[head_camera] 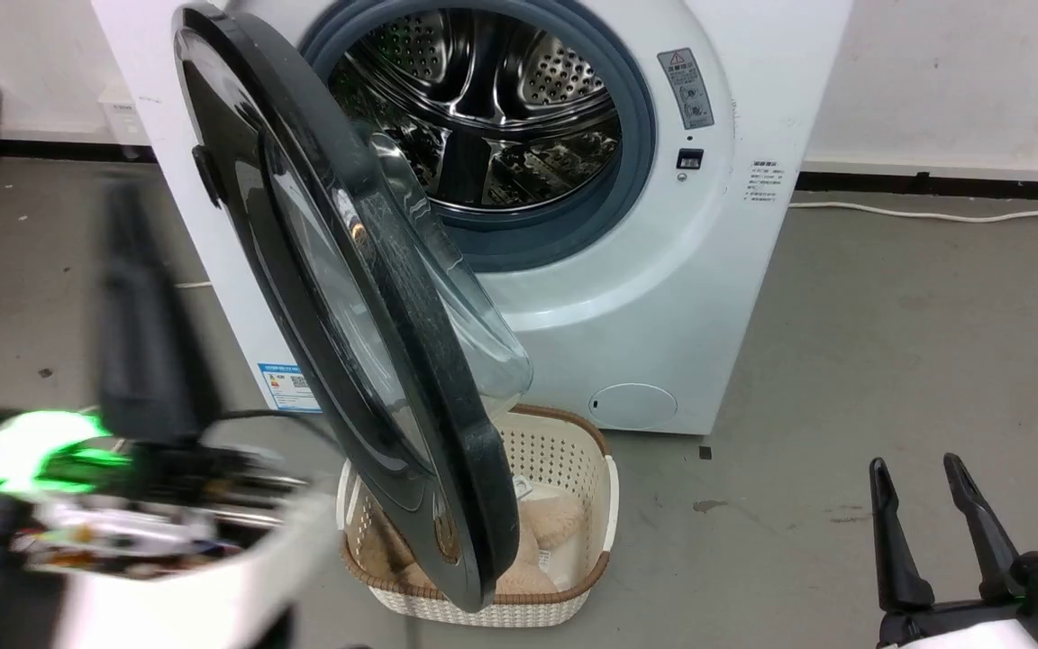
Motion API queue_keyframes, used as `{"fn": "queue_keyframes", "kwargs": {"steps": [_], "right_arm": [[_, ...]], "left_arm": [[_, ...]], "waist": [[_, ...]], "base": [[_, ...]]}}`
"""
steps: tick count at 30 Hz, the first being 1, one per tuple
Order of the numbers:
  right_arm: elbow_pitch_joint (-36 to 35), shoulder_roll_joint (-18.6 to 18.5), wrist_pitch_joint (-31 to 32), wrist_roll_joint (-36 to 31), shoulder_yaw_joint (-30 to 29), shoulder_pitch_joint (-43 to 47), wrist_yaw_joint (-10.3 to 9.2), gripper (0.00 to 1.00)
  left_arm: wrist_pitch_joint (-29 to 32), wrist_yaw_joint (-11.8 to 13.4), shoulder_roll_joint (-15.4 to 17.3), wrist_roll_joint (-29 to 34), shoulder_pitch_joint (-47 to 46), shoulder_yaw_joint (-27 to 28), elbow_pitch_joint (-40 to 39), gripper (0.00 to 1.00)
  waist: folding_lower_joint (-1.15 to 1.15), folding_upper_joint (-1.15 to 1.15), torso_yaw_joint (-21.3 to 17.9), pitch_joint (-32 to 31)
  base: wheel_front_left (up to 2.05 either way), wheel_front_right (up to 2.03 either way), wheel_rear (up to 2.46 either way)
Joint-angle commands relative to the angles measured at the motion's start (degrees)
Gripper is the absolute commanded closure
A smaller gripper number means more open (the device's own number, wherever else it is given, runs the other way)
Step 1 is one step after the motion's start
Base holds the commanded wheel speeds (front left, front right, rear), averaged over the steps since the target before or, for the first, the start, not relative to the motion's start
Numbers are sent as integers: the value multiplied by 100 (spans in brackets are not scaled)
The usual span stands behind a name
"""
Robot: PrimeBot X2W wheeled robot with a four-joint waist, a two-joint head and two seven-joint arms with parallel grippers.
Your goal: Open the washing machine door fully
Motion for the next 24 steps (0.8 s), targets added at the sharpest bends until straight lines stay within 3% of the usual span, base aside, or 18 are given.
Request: {"fn": "queue_keyframes", "kwargs": {"steps": [1, 7, 12, 17, 24], "right_arm": [[23, 22, 11, 43, 5, 40, 3, 0], [61, 22, 2, 92, 27, 32, 3, 0], [122, 22, -21, 137, 59, 13, 3, 0], [179, 22, -48, 171, 107, -37, 3, 0], [210, 22, -76, 175, 137, -81, 3, 0]], "left_arm": [[136, -73, 3, 101, -36, -268, -36, 100], [565, -150, 2, 312, 244, -1564, 241, 100], [851, -126, 1, 158, 584, -2735, 1248, 100], [942, 128, 1, -75, 672, -2971, 2335, 100], [782, 396, 4, -334, 525, -2748, 3589, 100]], "waist": [[0, 0, 2, -4], [0, 0, 13, 16], [0, 0, 11, 85], [0, 0, -23, 177], [0, 0, -43, 324]], "base": [[0, 0, 0], [0, 0, 0], [0, 0, 0], [0, 0, 0], [0, 0, 0]]}}
